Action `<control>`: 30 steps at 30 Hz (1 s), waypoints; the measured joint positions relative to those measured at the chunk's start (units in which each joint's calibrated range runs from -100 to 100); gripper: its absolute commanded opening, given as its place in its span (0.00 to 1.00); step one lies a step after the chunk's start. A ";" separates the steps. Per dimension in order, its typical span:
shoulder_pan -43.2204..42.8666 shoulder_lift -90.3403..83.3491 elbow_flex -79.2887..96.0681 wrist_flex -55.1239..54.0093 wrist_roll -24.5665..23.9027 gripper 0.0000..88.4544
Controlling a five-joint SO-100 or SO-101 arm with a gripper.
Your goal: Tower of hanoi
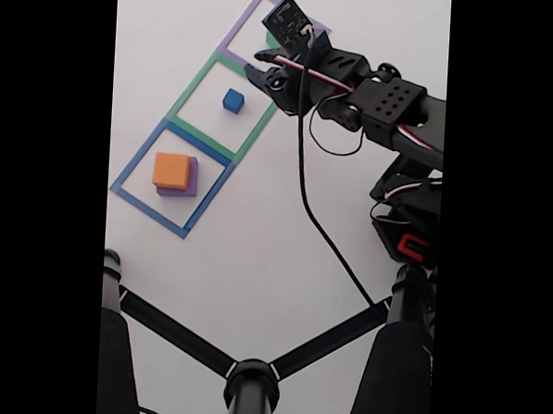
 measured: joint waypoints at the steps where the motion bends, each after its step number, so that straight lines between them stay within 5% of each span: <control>1: 0.49 -2.62 -2.26 5.94 0.00 0.00; 7: 2.95 -7.43 -21.50 36.36 0.00 0.00; 14: 6.47 -7.85 -43.95 59.79 0.00 0.00; 25: 14.49 -8.02 -52.39 69.58 0.00 0.01; 30: 16.86 -8.61 -50.39 69.50 0.00 0.14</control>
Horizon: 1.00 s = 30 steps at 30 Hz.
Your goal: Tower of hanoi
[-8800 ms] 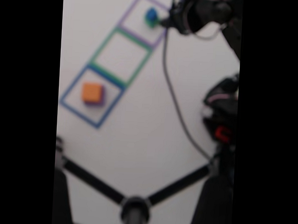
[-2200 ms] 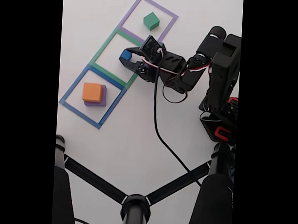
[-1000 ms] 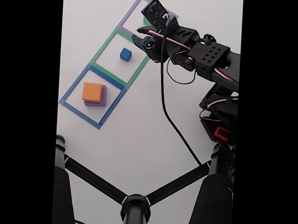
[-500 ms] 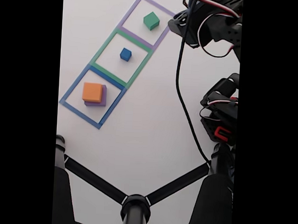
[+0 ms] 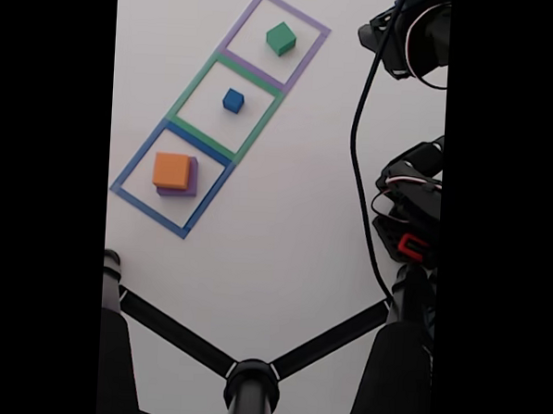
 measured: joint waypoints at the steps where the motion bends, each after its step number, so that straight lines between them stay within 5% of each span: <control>1: 0.33 -0.42 1.22 -0.40 0.00 0.19; 12: 1.31 -2.28 29.68 -28.73 0.00 0.28; 30: 2.21 29.04 60.92 -105.54 0.00 0.32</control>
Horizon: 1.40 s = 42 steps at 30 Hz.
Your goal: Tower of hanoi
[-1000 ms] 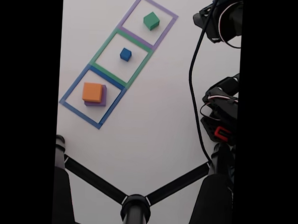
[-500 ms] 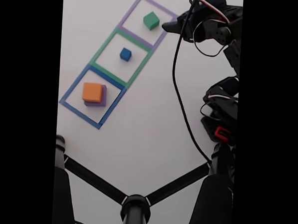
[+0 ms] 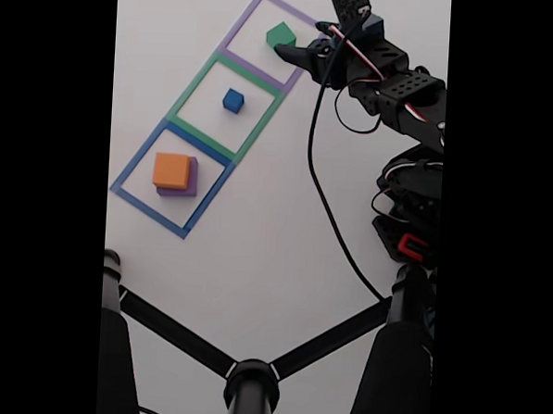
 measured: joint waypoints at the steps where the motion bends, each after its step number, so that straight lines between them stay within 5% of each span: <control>1: 0.00 2.53 0.00 -3.37 0.00 0.33; 16: -0.74 30.56 -1.13 -34.11 0.00 0.34; 42: -1.72 49.47 -11.75 -44.62 0.00 0.29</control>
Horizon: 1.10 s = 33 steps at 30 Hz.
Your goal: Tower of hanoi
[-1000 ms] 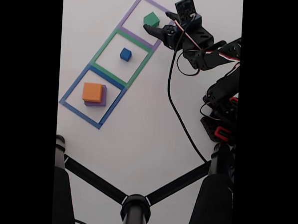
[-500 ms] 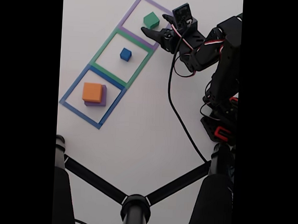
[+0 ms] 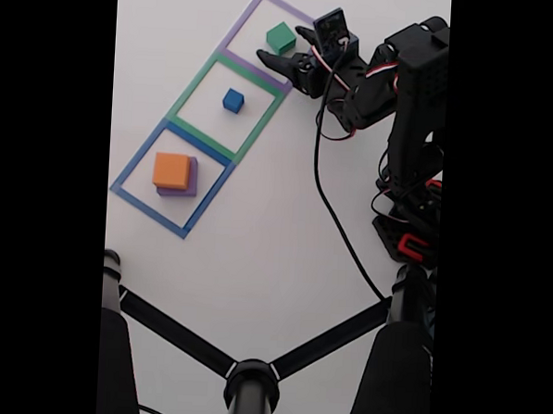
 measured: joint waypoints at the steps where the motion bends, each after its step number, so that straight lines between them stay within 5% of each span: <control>1: 0.00 0.34 -0.26 -0.08 0.00 0.28; 18: -1.06 2.11 -0.96 -0.08 0.00 0.09; 33: -1.23 -3.46 2.00 2.33 0.00 0.09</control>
